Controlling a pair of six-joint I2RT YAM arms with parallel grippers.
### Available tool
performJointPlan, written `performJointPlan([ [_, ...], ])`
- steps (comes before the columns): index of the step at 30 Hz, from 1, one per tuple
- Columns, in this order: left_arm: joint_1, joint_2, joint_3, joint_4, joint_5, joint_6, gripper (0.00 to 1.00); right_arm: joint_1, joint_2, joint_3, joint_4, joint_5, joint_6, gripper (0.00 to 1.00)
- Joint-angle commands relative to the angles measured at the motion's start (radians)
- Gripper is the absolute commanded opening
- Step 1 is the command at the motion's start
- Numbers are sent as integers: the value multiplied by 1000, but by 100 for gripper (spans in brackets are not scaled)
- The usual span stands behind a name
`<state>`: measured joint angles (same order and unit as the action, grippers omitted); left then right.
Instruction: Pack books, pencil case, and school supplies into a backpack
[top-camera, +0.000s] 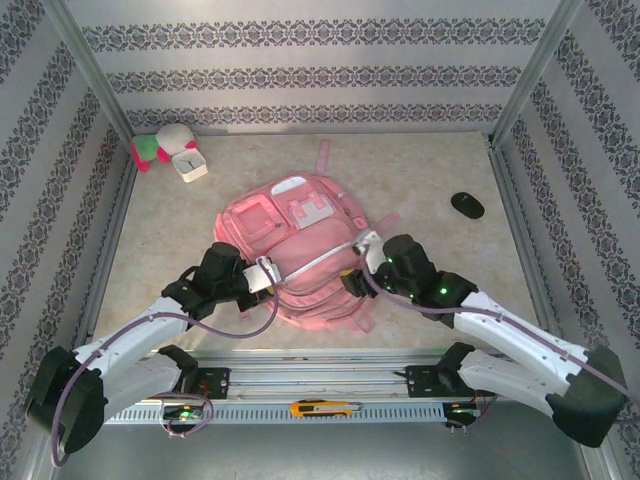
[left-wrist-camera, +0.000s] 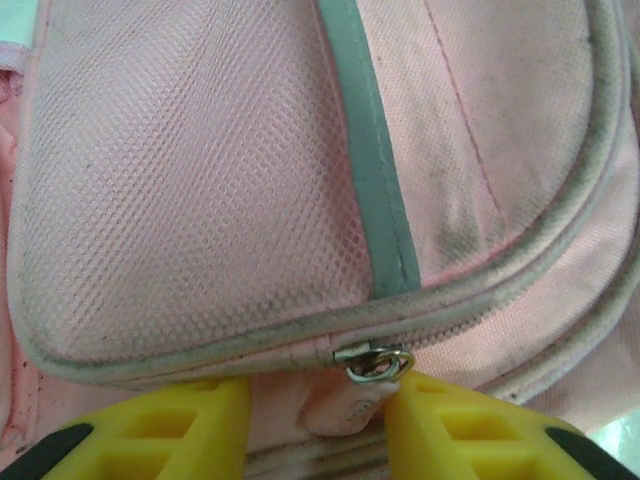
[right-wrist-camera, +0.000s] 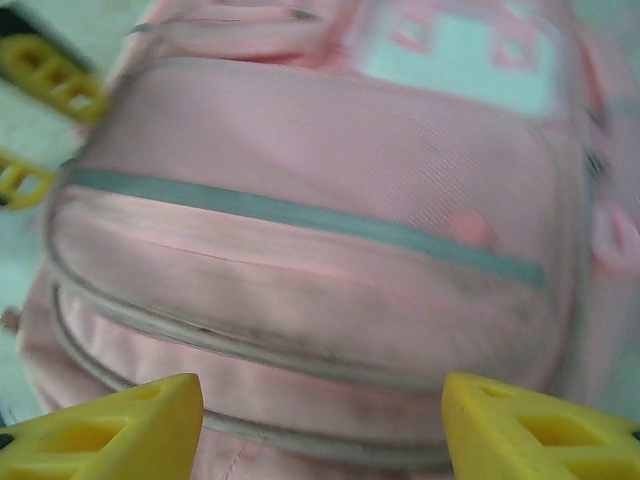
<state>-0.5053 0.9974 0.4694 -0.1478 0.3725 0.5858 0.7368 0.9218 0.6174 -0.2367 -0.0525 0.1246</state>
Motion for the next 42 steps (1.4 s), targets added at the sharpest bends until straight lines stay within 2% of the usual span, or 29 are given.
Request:
performJointPlan([
  [1,-17,9,-5,57,12,-58,25,-8,-77,-89,28,143,447,63],
  [4,-47,5,5,12,48,-51,5,-7,-115,-159,36,118,576,61],
  [6,-66,-1,13,-30,61,-43,0,-5,-123,-192,42,105,645,59],
  [9,-79,-6,35,-88,89,-48,0,8,-111,-234,98,88,719,56],
  [13,-95,-5,69,-122,91,-121,0,55,-61,-264,199,108,799,48],
  [18,-140,11,87,-80,99,-237,0,108,8,-268,323,144,845,40],
  [27,-231,100,129,28,207,-423,0,153,98,-215,431,205,869,33],
  [32,-256,110,110,146,214,-512,12,143,108,-191,423,238,836,33],
  [35,-256,92,96,163,167,-506,19,79,89,-193,396,203,803,34],
  [38,-256,56,110,115,133,-460,30,-18,52,-183,343,128,735,37],
  [42,-254,-29,157,-43,82,-320,42,-107,-41,-144,211,59,585,46],
])
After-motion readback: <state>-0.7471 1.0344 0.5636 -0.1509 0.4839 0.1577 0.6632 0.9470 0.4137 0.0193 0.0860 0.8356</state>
